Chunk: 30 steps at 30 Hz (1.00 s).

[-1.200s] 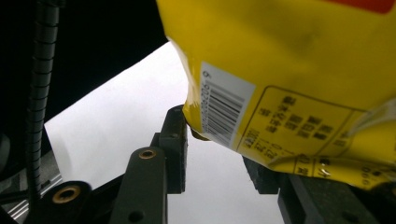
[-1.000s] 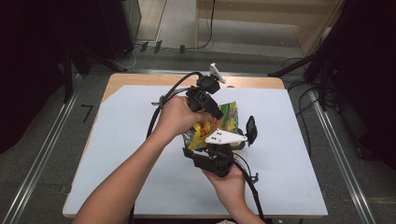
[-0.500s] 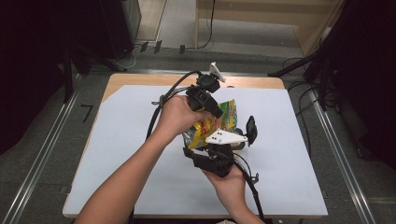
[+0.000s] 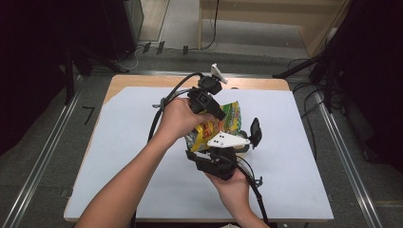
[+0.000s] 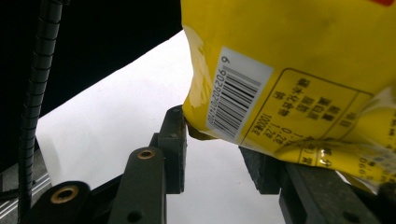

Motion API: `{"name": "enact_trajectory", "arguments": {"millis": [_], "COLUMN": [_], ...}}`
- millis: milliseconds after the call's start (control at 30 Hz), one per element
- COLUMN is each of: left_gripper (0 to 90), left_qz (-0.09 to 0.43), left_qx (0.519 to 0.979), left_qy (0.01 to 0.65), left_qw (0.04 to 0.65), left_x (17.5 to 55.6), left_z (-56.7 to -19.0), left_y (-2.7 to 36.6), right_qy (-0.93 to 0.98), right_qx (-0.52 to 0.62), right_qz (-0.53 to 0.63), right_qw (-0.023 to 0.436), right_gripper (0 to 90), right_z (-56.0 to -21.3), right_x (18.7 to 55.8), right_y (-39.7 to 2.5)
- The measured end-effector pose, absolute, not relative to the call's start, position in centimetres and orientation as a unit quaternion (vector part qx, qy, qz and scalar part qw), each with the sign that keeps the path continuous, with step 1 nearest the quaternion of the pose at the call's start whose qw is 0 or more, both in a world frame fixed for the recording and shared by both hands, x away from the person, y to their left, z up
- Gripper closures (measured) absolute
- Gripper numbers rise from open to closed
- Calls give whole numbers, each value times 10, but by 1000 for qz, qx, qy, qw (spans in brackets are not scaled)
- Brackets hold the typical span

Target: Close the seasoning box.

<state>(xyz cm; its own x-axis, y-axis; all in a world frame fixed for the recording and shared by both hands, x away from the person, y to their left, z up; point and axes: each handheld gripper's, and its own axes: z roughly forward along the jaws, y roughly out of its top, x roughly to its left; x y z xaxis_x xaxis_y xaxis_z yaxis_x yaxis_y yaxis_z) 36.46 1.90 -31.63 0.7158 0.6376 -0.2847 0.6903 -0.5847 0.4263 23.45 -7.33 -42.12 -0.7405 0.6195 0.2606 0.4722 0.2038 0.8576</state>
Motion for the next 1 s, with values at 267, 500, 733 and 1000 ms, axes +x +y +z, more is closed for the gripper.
{"name": "enact_trajectory", "arguments": {"millis": [267, 500, 733, 1000], "left_gripper": [881, 880, 880, 879], "left_qz": [-53, -53, -52, -53], "left_qx": [889, 889, 889, 889], "left_qy": [373, 373, 373, 373], "left_qw": [259, 259, 260, 259], "left_x": [366, 366, 365, 366], "left_z": [-317, -317, -317, -317], "left_y": [19, 19, 19, 19], "right_qy": [773, 773, 774, 774], "right_qx": [354, 354, 353, 352], "right_qz": [522, 522, 521, 522], "right_qw": [71, 71, 72, 71], "right_gripper": [639, 639, 639, 639], "right_z": [-421, -421, -422, -422], "right_x": [235, 235, 235, 235], "right_y": [-73, -73, -73, -73]}}
